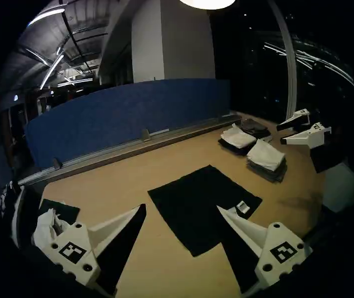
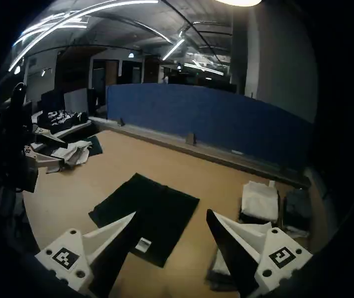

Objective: Fold towel

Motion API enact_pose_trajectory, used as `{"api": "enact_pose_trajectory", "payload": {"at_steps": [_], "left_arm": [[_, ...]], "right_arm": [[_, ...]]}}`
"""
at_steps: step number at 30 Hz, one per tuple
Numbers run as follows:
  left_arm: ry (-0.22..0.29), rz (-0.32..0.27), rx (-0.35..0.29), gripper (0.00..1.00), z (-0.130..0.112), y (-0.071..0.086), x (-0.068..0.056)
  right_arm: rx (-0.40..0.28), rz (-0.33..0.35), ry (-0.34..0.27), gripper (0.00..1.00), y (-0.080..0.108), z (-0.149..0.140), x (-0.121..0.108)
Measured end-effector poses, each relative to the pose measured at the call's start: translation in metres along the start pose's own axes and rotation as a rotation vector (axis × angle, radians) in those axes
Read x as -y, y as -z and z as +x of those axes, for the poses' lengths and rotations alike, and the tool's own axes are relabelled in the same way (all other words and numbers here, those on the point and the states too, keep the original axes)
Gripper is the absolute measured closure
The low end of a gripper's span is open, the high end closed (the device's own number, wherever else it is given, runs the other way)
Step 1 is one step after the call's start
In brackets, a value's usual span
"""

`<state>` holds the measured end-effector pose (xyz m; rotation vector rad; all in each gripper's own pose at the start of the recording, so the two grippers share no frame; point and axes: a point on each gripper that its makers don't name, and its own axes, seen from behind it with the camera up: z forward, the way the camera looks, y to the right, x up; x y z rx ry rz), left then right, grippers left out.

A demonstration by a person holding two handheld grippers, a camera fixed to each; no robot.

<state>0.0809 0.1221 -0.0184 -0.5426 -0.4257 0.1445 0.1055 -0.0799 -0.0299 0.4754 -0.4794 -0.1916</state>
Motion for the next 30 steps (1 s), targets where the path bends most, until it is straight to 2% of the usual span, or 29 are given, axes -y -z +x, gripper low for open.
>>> {"api": "enact_pose_trajectory", "payload": {"at_steps": [10,18,30], "left_arm": [[-0.031,-0.049,0.088,0.05,-0.047,-0.025,-0.012],[-0.067,-0.097,0.162,0.05,-0.085,-0.045,-0.023],[-0.077,-0.144,0.245,0.05,-0.128,-0.071,-0.035]], "right_arm": [[0.067,0.032,0.019,0.0,-0.023,-0.041,0.008],[0.137,0.063,0.056,0.0,-0.042,-0.073,0.017],[0.231,0.093,0.079,0.0,-0.07,-0.122,0.024]]}}
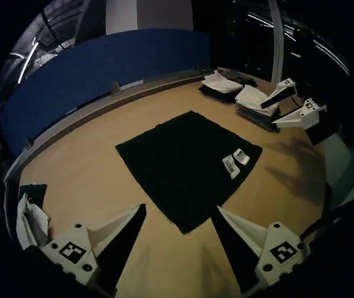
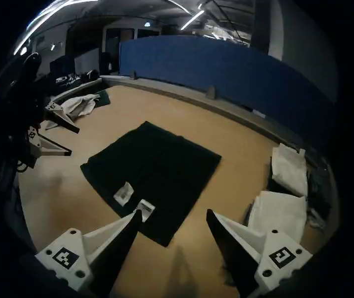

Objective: Fold towel

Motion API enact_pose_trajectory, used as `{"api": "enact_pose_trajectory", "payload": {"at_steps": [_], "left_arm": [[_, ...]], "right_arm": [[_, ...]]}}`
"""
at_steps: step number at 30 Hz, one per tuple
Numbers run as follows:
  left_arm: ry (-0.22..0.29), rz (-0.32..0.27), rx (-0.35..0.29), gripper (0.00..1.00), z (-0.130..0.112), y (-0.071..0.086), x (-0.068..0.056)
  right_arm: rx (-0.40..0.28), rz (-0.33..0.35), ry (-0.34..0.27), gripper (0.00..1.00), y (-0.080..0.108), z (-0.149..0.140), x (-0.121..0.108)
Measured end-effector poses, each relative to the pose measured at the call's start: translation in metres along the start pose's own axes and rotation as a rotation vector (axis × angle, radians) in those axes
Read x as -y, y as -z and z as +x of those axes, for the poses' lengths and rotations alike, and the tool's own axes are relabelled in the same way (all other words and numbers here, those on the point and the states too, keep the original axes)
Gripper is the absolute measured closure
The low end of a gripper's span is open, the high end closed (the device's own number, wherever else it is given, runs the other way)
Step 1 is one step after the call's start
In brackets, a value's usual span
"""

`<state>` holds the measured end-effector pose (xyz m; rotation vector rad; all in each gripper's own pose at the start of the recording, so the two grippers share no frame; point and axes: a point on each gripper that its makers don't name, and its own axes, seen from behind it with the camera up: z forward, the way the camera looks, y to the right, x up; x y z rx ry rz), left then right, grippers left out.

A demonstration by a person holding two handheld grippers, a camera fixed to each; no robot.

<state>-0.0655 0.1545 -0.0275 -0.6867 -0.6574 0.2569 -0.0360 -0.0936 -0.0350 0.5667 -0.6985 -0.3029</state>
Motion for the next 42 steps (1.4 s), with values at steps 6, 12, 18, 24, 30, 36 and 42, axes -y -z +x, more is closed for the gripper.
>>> {"api": "enact_pose_trajectory", "payload": {"at_steps": [6,12,18,24,30,36,42], "left_arm": [[-0.016,-0.023,0.05,0.05,-0.018,-0.015,-0.005],[-0.029,-0.052,0.102,0.06,-0.034,-0.029,-0.011],[-0.027,-0.068,0.14,0.06,-0.042,-0.039,-0.015],[-0.015,-0.091,0.167,0.07,-0.047,-0.041,-0.02],[-0.027,-0.1,0.194,0.09,-0.055,-0.043,-0.023],[-0.043,-0.095,0.226,0.19,-0.062,-0.044,-0.023],[-0.026,-0.091,0.237,0.26,-0.062,-0.046,-0.023]], "right_arm": [[0.047,0.018,0.009,0.0,-0.016,-0.02,0.004],[0.094,0.028,0.014,0.0,-0.028,-0.039,0.006],[0.129,0.037,0.017,0.0,-0.036,-0.054,0.005],[0.145,0.039,0.019,0.0,-0.041,-0.062,0.004],[0.165,0.046,0.025,0.02,-0.045,-0.07,0.005],[0.185,0.043,0.038,0.16,-0.048,-0.078,0.005],[0.2,0.051,0.044,0.27,-0.048,-0.083,0.007]]}}
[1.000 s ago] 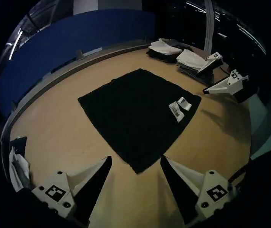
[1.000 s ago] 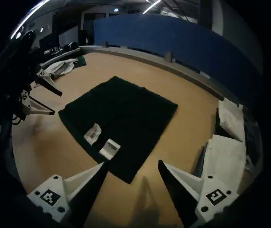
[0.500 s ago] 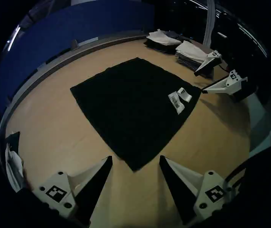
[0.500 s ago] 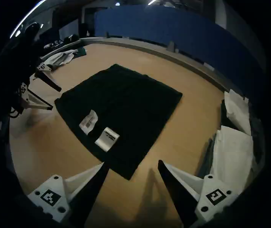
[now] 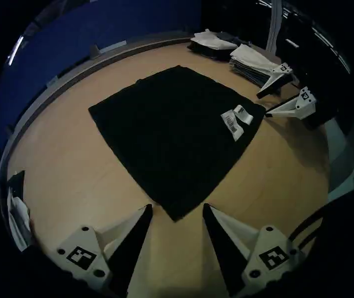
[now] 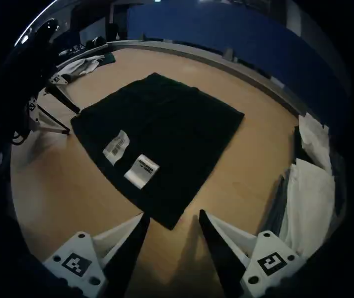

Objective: Fold towel

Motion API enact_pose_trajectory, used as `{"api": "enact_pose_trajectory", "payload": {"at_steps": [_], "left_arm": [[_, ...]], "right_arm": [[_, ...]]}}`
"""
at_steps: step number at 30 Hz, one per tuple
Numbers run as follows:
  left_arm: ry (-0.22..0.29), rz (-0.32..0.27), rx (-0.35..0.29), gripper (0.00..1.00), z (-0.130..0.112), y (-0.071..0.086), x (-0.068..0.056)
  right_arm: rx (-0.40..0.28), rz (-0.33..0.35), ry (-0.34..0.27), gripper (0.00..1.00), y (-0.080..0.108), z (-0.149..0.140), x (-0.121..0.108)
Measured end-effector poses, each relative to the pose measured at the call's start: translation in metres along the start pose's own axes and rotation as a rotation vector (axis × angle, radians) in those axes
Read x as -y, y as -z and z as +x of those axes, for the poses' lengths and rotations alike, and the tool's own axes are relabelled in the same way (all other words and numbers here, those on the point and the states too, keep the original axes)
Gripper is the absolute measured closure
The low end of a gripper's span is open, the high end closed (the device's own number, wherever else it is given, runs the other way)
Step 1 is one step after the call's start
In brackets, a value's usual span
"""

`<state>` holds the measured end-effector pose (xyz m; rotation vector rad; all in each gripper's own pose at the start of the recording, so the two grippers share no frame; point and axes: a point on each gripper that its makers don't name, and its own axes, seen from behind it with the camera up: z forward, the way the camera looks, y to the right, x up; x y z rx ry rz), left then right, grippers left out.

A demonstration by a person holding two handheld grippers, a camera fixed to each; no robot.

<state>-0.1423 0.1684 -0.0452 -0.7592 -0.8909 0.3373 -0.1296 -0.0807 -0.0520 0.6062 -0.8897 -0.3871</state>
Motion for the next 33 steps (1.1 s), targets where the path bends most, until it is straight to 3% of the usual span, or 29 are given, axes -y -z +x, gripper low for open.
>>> {"api": "enact_pose_trajectory", "payload": {"at_steps": [4,12,20,26,33], "left_arm": [[0.001,0.01,0.009,0.35,-0.0005,-0.0009,0.0028],[-0.002,0.016,0.021,0.54,-0.001,-0.0019,0.003],[-0.014,0.016,0.035,0.77,0.0001,-0.0022,0.0001],[-0.008,0.017,0.044,0.85,-0.0001,-0.0024,-0.0007],[-0.005,0.017,0.04,0.87,-0.0001,-0.0025,-0.0017]], "right_arm": [[0.008,0.007,-0.011,0.37,-0.002,-0.0026,0.0014],[0.011,0.028,-0.024,0.66,-0.0037,-0.0034,0.0068],[0.011,0.029,-0.015,0.74,-0.0046,-0.0031,0.0073],[0.013,0.039,-0.023,0.86,-0.0044,-0.0036,0.0093],[0.015,0.048,-0.039,0.88,-0.0036,-0.0037,0.0101]]}}
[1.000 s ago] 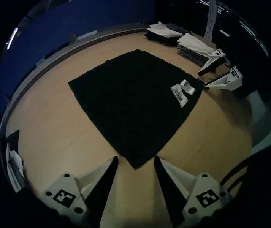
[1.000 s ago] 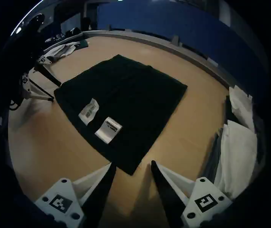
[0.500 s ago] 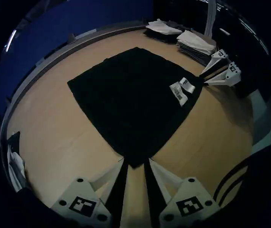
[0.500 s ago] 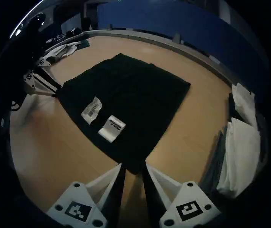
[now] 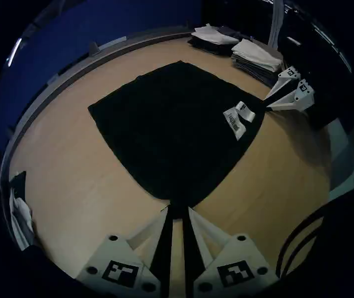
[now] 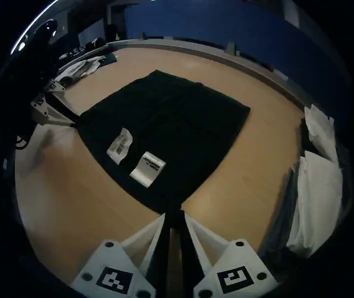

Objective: Fold towel

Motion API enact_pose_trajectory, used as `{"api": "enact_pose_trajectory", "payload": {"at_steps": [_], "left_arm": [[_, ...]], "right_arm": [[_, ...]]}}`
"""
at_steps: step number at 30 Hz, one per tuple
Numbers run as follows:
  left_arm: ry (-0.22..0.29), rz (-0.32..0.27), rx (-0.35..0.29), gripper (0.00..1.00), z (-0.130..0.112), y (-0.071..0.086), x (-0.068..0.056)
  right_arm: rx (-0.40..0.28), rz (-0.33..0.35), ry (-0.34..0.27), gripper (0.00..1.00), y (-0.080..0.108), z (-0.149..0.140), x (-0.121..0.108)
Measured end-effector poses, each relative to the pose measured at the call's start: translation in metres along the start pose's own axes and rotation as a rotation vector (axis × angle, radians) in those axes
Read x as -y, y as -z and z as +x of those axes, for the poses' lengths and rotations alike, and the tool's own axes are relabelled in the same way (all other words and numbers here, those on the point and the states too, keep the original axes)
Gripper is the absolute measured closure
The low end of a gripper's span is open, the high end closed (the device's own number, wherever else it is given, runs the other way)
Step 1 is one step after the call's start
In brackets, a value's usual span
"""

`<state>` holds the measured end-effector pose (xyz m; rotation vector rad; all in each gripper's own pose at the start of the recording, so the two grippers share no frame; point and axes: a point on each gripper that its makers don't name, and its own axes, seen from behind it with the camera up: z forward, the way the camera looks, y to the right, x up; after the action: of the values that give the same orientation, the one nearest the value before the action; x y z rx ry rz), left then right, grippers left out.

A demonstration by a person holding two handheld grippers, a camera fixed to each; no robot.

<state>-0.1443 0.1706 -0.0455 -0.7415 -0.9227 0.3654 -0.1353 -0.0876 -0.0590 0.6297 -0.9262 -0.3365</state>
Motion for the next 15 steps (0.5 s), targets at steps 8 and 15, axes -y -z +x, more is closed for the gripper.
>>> {"api": "enact_pose_trajectory", "payload": {"at_steps": [8,15], "left_arm": [[-0.002,0.003,-0.005,0.88,0.002,0.001,-0.001],[0.015,0.009,-0.033,0.88,0.014,0.011,-0.002]], "right_arm": [[-0.005,-0.013,0.018,0.89,0.003,0.002,-0.002],[-0.024,-0.022,0.006,0.89,0.01,0.01,-0.005]]}}
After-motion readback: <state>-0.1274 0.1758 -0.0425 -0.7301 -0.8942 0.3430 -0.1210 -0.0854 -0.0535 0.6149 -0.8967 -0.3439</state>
